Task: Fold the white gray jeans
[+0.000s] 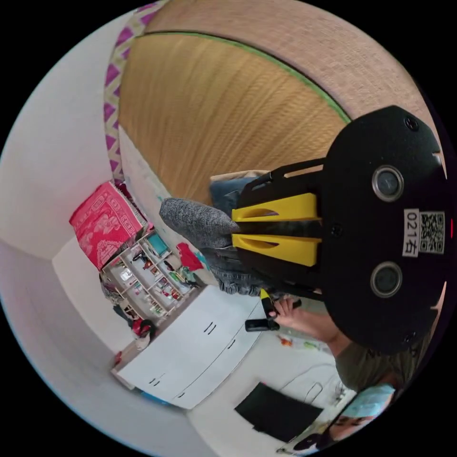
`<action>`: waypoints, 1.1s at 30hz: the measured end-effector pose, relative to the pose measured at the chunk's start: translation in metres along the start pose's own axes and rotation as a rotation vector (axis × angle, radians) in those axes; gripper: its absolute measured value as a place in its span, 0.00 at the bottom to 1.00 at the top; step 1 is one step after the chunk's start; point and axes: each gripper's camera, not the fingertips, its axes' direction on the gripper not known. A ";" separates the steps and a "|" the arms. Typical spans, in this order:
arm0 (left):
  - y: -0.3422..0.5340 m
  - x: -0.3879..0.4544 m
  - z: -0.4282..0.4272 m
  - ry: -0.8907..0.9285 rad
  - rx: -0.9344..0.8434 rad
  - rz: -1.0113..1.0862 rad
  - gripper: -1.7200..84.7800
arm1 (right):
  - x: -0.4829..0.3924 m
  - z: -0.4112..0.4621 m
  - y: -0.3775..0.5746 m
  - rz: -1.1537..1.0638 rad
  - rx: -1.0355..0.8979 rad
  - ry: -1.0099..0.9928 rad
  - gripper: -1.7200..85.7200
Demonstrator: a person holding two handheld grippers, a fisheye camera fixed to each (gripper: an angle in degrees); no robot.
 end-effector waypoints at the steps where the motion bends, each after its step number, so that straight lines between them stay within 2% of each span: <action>1: 0.006 -0.027 -0.004 -0.032 0.049 -0.068 0.08 | -0.012 0.020 -0.011 0.008 0.017 0.089 0.08; 2: 0.011 -0.043 -0.004 -0.043 0.071 -0.121 0.08 | -0.020 0.038 -0.013 0.025 0.014 0.173 0.08; 4: 0.046 -0.117 0.002 -0.021 0.121 -0.380 0.08 | -0.029 0.064 -0.008 0.007 -0.053 0.217 0.09; 5: 0.057 -0.134 0.003 0.034 0.142 -0.438 0.09 | -0.034 0.075 0.004 -0.022 -0.098 0.237 0.09; 6: 0.078 -0.156 0.000 0.167 0.212 -0.489 0.09 | -0.037 0.078 0.011 -0.037 -0.116 0.254 0.09; 7: 0.090 -0.160 -0.004 0.239 0.238 -0.469 0.09 | -0.042 0.077 0.030 -0.075 -0.138 0.278 0.09; 8: 0.093 -0.158 -0.006 0.237 0.231 -0.455 0.08 | -0.046 0.072 0.051 -0.112 -0.164 0.302 0.09; 10: 0.108 -0.134 -0.024 0.160 0.240 -0.369 0.05 | -0.052 0.056 0.088 -0.161 -0.185 0.344 0.09; 14: 0.133 -0.088 -0.037 0.137 0.222 -0.249 0.02 | -0.064 -0.005 0.184 -0.174 -0.192 0.388 0.08; 18: 0.159 -0.007 0.003 0.112 -0.023 -0.029 0.01 | -0.070 -0.063 0.263 -0.097 -0.151 0.468 0.08; 22: 0.202 0.074 0.074 0.200 -0.232 0.133 0.01 | -0.069 -0.126 0.338 0.013 -0.095 0.744 0.09; 24: 0.220 0.099 0.100 0.219 -0.264 0.153 0.01 | -0.064 -0.151 0.361 0.057 -0.059 0.868 0.11; 27: 0.237 0.145 0.142 0.148 -0.333 0.266 0.01 | -0.048 -0.181 0.385 0.083 -0.056 1.096 0.13; 29: 0.243 0.172 0.163 0.128 -0.375 0.327 0.01 | -0.036 -0.184 0.391 0.012 -0.124 1.225 0.15; 33: 0.255 0.231 0.197 0.113 -0.451 0.462 0.01 | -0.023 -0.156 0.383 -0.162 -0.317 1.352 0.16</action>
